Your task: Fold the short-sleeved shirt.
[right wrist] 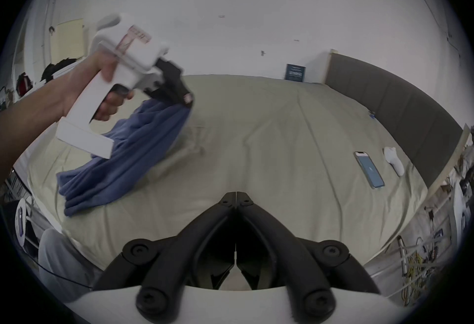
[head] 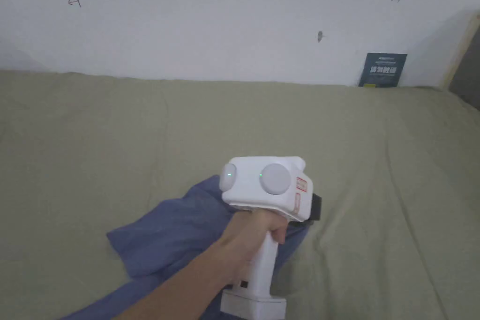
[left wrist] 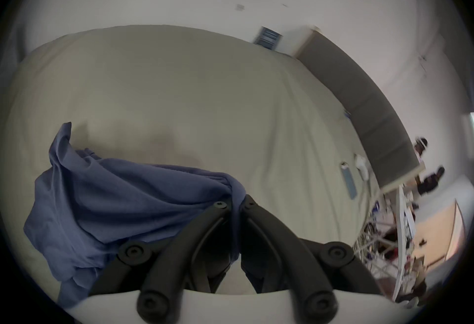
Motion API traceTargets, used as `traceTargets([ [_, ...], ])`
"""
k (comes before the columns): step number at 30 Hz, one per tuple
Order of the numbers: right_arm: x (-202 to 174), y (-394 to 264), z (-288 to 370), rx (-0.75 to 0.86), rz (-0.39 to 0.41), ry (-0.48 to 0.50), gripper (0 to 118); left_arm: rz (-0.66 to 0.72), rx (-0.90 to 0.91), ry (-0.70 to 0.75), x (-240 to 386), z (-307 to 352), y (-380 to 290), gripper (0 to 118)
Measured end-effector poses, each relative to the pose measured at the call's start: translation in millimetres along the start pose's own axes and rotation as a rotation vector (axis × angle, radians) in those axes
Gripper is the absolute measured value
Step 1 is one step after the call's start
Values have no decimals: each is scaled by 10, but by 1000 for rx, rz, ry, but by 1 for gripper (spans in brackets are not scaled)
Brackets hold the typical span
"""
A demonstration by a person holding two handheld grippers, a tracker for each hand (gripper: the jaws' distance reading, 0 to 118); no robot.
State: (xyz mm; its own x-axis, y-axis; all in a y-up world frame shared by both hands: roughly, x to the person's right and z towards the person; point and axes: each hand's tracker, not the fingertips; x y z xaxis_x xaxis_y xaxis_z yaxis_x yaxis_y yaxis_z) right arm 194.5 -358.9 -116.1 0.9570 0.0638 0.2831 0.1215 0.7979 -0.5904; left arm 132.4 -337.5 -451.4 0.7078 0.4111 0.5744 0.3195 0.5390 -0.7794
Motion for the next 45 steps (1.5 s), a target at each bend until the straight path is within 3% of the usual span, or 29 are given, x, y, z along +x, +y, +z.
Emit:
traceTargets([
  [4,158,-62,-69,-24,-57,-23,0,-44,-36,-28,488,-486,-125,4],
  [10,115,-167,-173,-60,-50,-6,0,-152,-152,232,594,-1133,-466,7],
  [11,97,-173,-173,-64,-50,-2,0,-155,-152,244,586,-1155,-505,22],
  [12,91,-172,-180,-70,-50,4,0,-167,-138,249,580,-1154,-554,61],
  [13,86,-169,-174,-70,-48,8,0,-189,-130,260,599,-1095,-590,113],
  [14,77,-166,-168,-68,-47,9,0,-200,-143,260,596,-1079,-628,117],
  [15,70,-164,-142,-63,-45,13,0,-208,-153,270,590,-1014,-682,112],
  [19,31,-105,-66,-47,-48,27,0,-299,-54,308,629,-234,-913,114],
  [24,-53,20,158,27,-37,53,0,-192,90,234,328,798,-1282,114],
  [26,-91,58,264,60,-35,63,0,-158,141,214,169,1342,-1520,107],
  [27,-116,76,313,70,-31,72,0,-160,163,242,135,1587,-1679,94],
  [29,-168,104,382,83,-21,83,0,-131,235,311,78,2067,-2003,17],
  [30,-200,115,428,91,-14,89,0,-68,265,334,28,2271,-2177,7],
  [33,-299,128,566,121,-2,101,0,65,353,353,-150,2795,-2593,7],
  [37,-428,124,717,142,19,120,0,45,511,560,-92,3300,-3035,7],
  [41,-538,143,794,158,41,134,0,172,505,546,-325,3486,-3233,7],
  [45,-609,164,861,168,58,146,0,185,502,551,-434,3559,-3329,7],
])
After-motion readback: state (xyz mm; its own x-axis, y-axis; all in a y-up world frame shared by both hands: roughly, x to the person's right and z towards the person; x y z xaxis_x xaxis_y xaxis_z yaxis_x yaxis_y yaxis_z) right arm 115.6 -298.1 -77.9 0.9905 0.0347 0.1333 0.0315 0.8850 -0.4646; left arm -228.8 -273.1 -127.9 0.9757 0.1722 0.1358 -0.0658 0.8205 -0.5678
